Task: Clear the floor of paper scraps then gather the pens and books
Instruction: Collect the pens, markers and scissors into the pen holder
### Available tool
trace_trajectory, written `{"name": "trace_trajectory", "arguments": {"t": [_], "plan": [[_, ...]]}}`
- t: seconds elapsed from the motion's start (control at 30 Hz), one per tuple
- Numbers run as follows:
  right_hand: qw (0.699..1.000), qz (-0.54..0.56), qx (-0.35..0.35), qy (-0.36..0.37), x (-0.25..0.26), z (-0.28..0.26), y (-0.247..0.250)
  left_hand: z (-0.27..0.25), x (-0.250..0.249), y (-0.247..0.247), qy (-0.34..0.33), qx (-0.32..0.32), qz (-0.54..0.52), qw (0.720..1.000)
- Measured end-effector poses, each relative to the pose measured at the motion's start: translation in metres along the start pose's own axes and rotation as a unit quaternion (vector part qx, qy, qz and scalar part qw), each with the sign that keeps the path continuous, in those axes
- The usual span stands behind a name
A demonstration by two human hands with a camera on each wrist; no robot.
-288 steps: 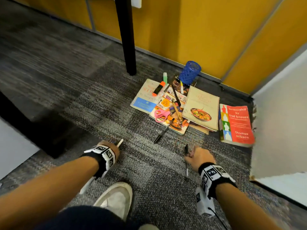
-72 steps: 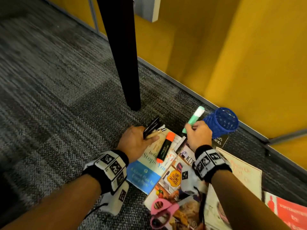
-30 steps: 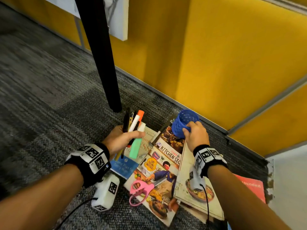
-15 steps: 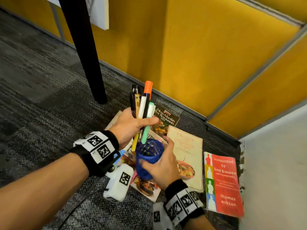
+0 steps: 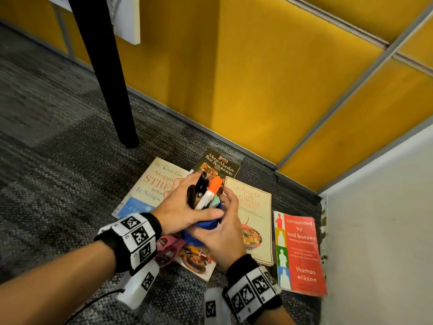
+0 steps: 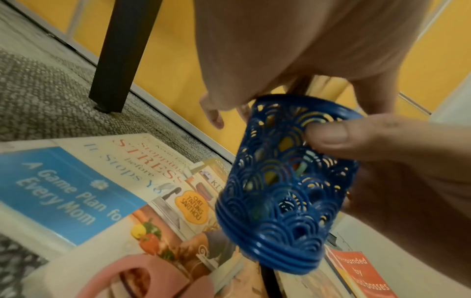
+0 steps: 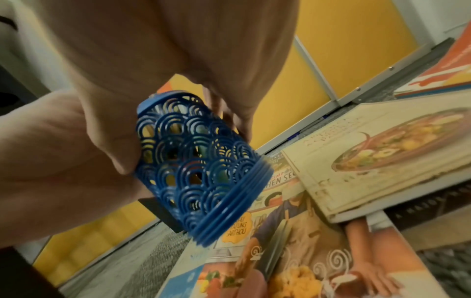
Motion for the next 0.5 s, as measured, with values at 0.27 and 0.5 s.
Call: {"name": "trace_trajectory", "arguments": {"t": [0.27, 0.5], "plan": [[0.994, 0.046, -0.098, -0.028, -0.02, 0.0, 0.028, -0.018, 0.016, 0.003, 0.116, 0.134, 0.037, 0.983], [0.992, 0.048, -0.102, -0.054, -0.034, -0.008, 0.034, -0.043, 0.071, -0.004, 0.15, 0.193, 0.486, 0.839]]}}
Point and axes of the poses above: each hand's wrist, its own z-axis towards the middle knuckle, its own y-axis out of the back of the hand, x = y × z, the point moved 6 cm from there along z, towards the middle knuckle, and after that the axes turned 1 degree about z, right-handed, at the moved point
